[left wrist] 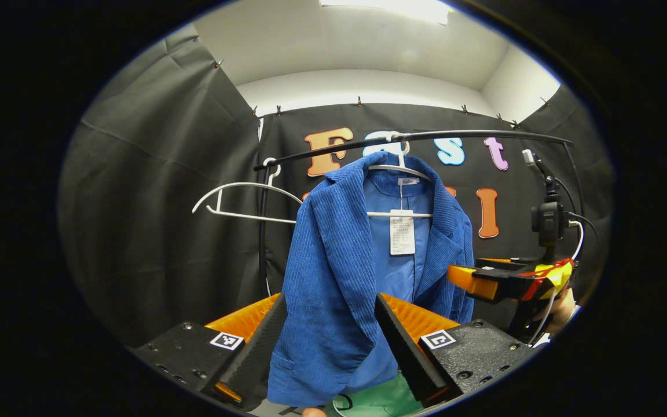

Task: Grasp the clothes on the hanger with both hands and then place them into the laundry hamper below.

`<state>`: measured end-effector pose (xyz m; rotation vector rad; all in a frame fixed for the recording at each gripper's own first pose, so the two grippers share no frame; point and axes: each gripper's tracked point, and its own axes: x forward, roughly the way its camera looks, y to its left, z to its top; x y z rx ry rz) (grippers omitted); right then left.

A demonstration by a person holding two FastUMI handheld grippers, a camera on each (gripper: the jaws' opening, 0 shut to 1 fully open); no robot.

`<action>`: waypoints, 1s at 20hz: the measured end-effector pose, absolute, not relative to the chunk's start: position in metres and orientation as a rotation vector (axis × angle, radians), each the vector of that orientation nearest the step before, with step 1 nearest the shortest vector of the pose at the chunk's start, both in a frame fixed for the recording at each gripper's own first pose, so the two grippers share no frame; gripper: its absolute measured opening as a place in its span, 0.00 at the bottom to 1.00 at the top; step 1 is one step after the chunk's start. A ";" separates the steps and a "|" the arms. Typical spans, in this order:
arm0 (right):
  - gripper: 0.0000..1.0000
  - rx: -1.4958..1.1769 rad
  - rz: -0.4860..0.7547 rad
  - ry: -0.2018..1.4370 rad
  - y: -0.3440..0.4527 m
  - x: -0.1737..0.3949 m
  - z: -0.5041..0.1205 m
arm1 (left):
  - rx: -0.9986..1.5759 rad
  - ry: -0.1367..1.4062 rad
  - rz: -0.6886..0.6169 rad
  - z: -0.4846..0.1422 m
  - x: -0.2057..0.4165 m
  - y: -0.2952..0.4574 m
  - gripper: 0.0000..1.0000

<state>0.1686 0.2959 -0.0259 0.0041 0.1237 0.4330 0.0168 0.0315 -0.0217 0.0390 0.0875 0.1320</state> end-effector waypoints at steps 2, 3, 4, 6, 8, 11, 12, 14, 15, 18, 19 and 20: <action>0.98 0.006 0.422 0.103 0.298 0.185 -0.021 | 0.040 0.090 0.131 -0.021 0.016 0.031 0.96; 0.98 0.008 0.420 0.101 0.300 0.192 -0.020 | 0.041 0.090 0.129 -0.021 0.016 0.031 0.96; 0.89 0.017 0.425 0.108 0.302 0.196 -0.020 | 0.039 0.089 0.126 -0.021 0.016 0.031 0.96; 0.98 0.050 0.459 0.133 0.312 0.199 -0.021 | 0.033 0.083 0.128 -0.019 0.016 0.031 0.96; 0.94 0.060 0.481 0.135 0.319 0.202 -0.021 | 0.031 0.081 0.134 -0.018 0.017 0.031 0.96; 0.76 0.060 0.497 0.152 0.324 0.208 -0.025 | 0.029 0.075 0.133 -0.015 0.019 0.029 0.96; 0.60 0.081 0.512 0.159 0.327 0.208 -0.027 | 0.027 0.074 0.131 -0.014 0.020 0.028 0.95; 0.44 0.107 0.515 0.167 0.324 0.212 -0.026 | 0.022 0.082 0.128 -0.015 0.029 0.025 0.96; 0.35 0.119 0.499 0.168 0.319 0.216 -0.026 | 0.020 0.084 0.128 -0.018 0.042 0.021 0.95; 0.09 0.165 0.512 0.163 0.316 0.214 -0.023 | 0.037 0.067 0.139 -0.015 0.049 0.021 0.95; 0.09 0.160 0.505 0.162 0.314 0.216 -0.024 | 0.040 0.063 0.139 -0.013 0.050 0.020 0.96; 0.07 0.150 0.505 0.150 0.311 0.213 -0.023 | 0.041 0.064 0.131 -0.013 0.053 0.017 0.95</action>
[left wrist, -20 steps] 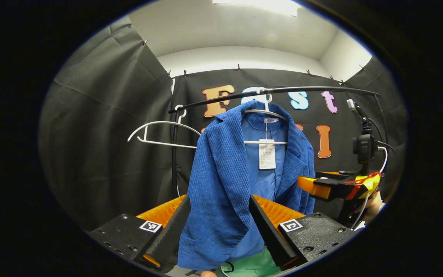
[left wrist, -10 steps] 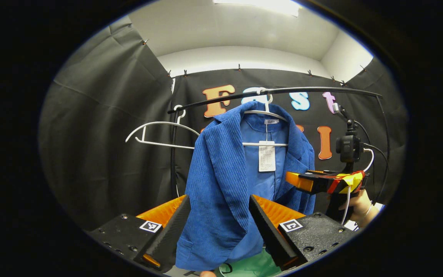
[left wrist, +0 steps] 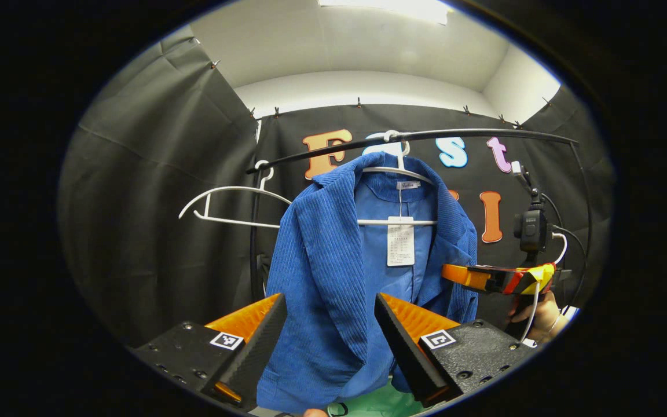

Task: Grasp the clothes on the hanger with both hands and then place them into the laundry hamper below.

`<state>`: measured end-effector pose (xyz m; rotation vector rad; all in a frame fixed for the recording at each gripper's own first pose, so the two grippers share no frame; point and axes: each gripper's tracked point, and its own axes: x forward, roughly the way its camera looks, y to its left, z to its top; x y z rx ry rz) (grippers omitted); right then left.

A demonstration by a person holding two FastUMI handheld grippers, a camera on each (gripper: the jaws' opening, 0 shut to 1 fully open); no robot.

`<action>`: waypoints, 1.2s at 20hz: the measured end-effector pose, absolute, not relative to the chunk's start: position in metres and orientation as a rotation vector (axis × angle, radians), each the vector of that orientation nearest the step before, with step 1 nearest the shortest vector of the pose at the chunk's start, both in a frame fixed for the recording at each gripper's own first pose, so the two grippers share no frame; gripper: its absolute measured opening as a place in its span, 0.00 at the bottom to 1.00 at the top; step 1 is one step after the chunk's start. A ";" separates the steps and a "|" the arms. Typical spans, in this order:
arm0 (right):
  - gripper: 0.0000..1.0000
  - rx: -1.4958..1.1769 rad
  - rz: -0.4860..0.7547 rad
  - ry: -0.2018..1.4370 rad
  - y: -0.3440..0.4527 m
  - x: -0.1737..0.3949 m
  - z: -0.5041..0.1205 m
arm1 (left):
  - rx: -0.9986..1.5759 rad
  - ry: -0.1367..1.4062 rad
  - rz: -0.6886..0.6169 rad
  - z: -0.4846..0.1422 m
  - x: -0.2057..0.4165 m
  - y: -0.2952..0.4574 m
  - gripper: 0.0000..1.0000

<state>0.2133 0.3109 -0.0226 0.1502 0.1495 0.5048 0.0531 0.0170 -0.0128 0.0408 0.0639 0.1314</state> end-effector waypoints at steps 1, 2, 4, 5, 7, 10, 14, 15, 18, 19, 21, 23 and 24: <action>0.07 0.138 0.501 0.135 0.309 0.213 -0.021 | 0.038 0.068 0.117 -0.013 0.056 0.012 0.95; 0.07 0.129 0.502 0.123 0.307 0.210 -0.019 | 0.036 0.070 0.107 -0.013 0.058 0.009 0.96; 0.07 0.121 0.508 0.111 0.309 0.206 -0.017 | 0.042 0.063 0.106 -0.010 0.065 0.009 0.96; 0.07 0.123 0.507 0.108 0.309 0.206 -0.016 | 0.038 0.058 0.102 -0.010 0.068 0.008 0.96; 0.07 0.129 0.496 0.093 0.305 0.205 -0.014 | 0.001 0.062 0.066 -0.014 0.079 -0.002 0.96; 0.00 0.147 0.496 0.088 0.300 0.204 -0.012 | -0.010 0.074 0.056 -0.018 0.091 0.001 0.94; 0.01 0.180 0.495 0.085 0.291 0.204 -0.007 | -0.001 0.069 0.057 -0.018 0.103 0.004 0.77; 0.07 0.187 0.498 0.087 0.289 0.204 -0.006 | 0.002 0.063 0.062 -0.017 0.104 0.005 0.68; 0.07 0.202 0.504 0.092 0.285 0.202 -0.004 | 0.018 0.061 0.095 -0.016 0.110 0.013 0.42; 0.07 0.207 0.507 0.092 0.284 0.202 -0.003 | 0.019 0.068 0.102 -0.018 0.111 0.014 0.34; 0.07 0.213 0.518 0.088 0.283 0.199 0.001 | 0.015 0.074 0.100 -0.020 0.113 0.014 0.12; 0.07 0.218 0.516 0.077 0.277 0.199 0.006 | 0.022 0.077 0.057 -0.019 0.114 0.012 0.00; 0.07 0.225 0.506 0.070 0.271 0.202 0.011 | 0.031 0.072 0.060 -0.016 0.112 0.016 0.00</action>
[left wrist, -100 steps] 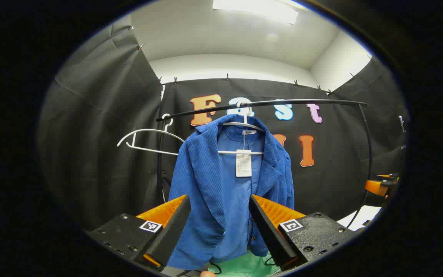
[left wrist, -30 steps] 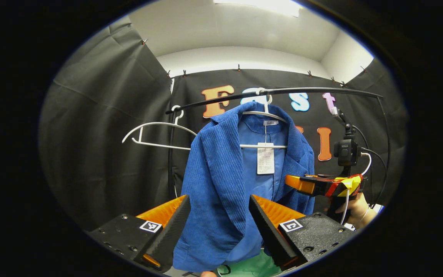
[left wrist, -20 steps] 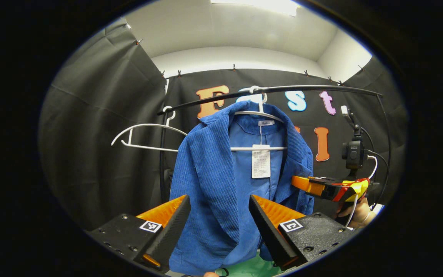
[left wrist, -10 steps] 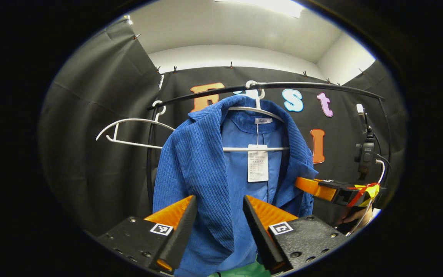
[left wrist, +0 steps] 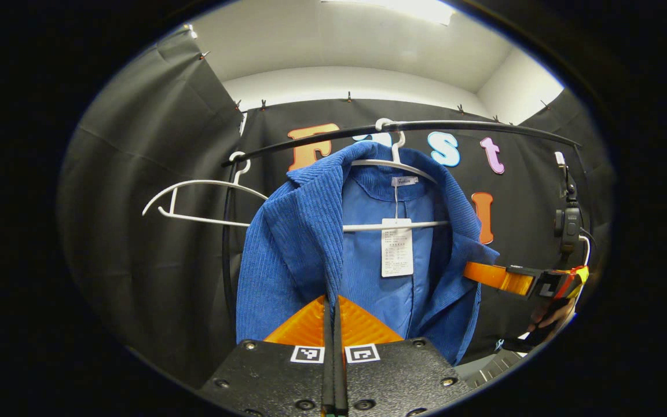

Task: Grasp the clothes on the hanger with both hands and then place them into the laundry hamper below.

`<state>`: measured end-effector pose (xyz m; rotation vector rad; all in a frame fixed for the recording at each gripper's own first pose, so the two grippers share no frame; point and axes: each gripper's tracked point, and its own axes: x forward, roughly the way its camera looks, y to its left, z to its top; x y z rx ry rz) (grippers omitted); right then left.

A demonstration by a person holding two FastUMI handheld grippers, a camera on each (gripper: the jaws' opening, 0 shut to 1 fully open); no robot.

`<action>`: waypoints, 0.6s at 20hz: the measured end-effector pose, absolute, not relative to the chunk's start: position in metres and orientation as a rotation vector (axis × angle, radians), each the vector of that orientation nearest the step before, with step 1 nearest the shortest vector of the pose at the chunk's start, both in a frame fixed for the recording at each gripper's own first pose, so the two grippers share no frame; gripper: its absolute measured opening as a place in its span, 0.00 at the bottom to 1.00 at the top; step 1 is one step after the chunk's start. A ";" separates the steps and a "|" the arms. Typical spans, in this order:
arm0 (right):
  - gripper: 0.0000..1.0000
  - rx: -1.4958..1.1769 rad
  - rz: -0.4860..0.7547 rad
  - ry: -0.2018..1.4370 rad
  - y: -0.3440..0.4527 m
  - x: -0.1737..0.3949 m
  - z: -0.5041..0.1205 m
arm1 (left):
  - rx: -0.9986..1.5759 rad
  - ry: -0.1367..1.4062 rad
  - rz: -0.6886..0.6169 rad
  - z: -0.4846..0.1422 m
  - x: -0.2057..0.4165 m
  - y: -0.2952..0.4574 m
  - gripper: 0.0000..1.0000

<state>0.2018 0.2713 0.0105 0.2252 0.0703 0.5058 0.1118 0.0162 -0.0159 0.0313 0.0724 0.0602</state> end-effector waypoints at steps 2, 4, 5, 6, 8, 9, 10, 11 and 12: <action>0.07 0.265 0.486 0.070 0.259 0.208 0.018 | 0.051 0.062 0.080 -0.004 0.104 0.024 0.01; 0.07 0.331 0.475 0.083 0.247 0.215 0.027 | 0.051 0.053 0.091 0.007 0.094 0.030 0.00; 0.10 0.352 0.468 0.092 0.242 0.221 0.030 | 0.040 0.050 0.095 0.014 0.091 0.036 0.00; 0.07 0.363 0.458 0.095 0.235 0.228 0.032 | 0.025 0.043 0.097 0.021 0.090 0.042 0.00; 0.07 0.374 0.453 0.094 0.226 0.240 0.039 | 0.025 0.020 0.119 0.036 0.086 0.058 0.00; 0.07 0.391 0.453 0.104 0.223 0.245 0.041 | 0.044 0.004 0.141 0.045 0.084 0.070 0.01; 0.07 0.412 0.460 0.121 0.222 0.249 0.043 | 0.067 -0.004 0.161 0.052 0.081 0.080 0.00; 0.07 0.435 0.467 0.136 0.220 0.253 0.046 | 0.080 -0.009 0.172 0.058 0.077 0.086 0.00; 0.07 0.458 0.471 0.149 0.215 0.258 0.050 | 0.084 -0.010 0.175 0.064 0.076 0.093 0.01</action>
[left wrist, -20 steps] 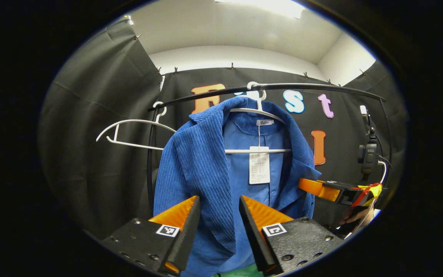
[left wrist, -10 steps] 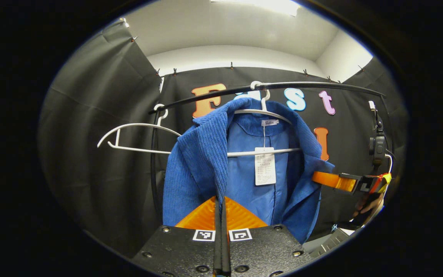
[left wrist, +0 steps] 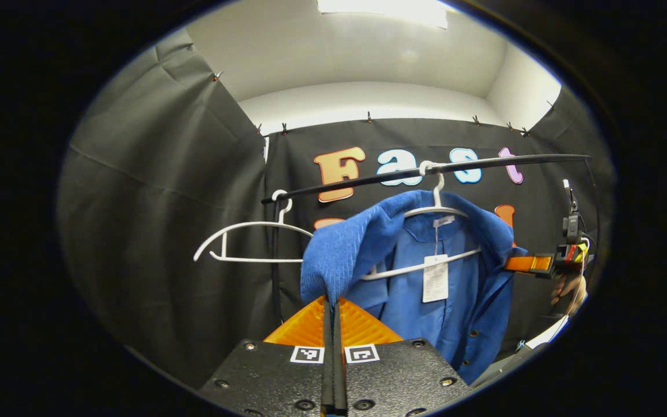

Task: Grasp the clothes on the hanger with both hands and then place them into the laundry hamper below.

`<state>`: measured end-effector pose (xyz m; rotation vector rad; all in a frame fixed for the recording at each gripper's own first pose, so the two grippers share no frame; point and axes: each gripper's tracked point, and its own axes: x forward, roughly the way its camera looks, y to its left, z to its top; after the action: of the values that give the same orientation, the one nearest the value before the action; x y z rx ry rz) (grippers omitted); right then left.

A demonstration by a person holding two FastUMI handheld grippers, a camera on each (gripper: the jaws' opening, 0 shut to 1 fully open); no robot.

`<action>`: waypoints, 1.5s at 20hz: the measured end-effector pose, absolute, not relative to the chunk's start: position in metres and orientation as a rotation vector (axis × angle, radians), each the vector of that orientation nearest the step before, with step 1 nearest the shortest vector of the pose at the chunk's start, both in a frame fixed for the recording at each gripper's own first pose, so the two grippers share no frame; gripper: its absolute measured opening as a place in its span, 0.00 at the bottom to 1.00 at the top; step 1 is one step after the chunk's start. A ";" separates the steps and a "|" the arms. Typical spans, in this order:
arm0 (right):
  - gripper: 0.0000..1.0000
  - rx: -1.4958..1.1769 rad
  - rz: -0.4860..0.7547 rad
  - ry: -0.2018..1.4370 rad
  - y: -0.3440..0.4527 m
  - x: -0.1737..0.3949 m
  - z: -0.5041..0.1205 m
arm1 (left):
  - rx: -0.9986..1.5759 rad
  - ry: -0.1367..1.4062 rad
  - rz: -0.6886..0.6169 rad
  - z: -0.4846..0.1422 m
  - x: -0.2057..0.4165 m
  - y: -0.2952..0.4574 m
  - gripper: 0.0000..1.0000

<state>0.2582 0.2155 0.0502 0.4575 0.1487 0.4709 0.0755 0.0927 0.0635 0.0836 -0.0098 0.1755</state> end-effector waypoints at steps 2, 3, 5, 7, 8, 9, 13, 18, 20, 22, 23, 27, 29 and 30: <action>0.07 0.502 0.479 0.153 0.210 0.269 0.063 | 0.066 -0.007 0.180 0.072 0.076 0.106 0.00; 0.07 0.530 0.485 0.164 0.206 0.273 0.066 | 0.061 -0.007 0.188 0.076 0.077 0.113 0.00; 0.07 0.603 0.487 0.169 0.198 0.283 0.076 | 0.056 -0.019 0.191 0.086 0.078 0.121 0.00; 0.07 0.651 0.485 0.181 0.194 0.288 0.085 | 0.057 -0.031 0.184 0.098 0.079 0.127 0.00; 0.07 0.664 0.483 0.188 0.192 0.292 0.087 | 0.062 -0.039 0.187 0.105 0.080 0.131 0.00; 0.07 0.672 0.480 0.191 0.191 0.297 0.091 | 0.066 -0.049 0.190 0.112 0.082 0.136 0.00; 0.07 0.661 0.469 0.174 0.190 0.315 0.110 | 0.082 -0.080 0.200 0.140 0.091 0.151 0.00; 0.07 0.666 0.447 0.126 0.188 0.336 0.140 | 0.100 -0.109 0.210 0.167 0.107 0.163 0.00; 0.07 0.659 0.424 0.132 0.184 0.346 0.143 | 0.111 -0.114 0.204 0.173 0.117 0.165 0.00; 0.07 0.637 0.396 0.124 0.180 0.354 0.147 | 0.097 -0.116 0.192 0.177 0.127 0.164 0.00; 0.07 0.623 0.380 0.117 0.176 0.358 0.148 | 0.082 -0.114 0.180 0.179 0.132 0.160 0.00; 0.07 0.596 0.333 0.109 0.161 0.373 0.138 | 0.098 -0.078 0.157 0.171 0.158 0.154 0.00; 0.07 0.581 0.318 0.132 0.154 0.376 0.122 | 0.089 -0.041 0.141 0.151 0.167 0.152 0.00; 0.07 0.577 0.316 0.144 0.152 0.375 0.114 | 0.069 -0.022 0.132 0.139 0.170 0.150 0.00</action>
<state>0.3750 0.1517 0.1137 0.5774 0.1443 0.3157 0.1697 0.1504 0.1389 0.0688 -0.0219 0.1318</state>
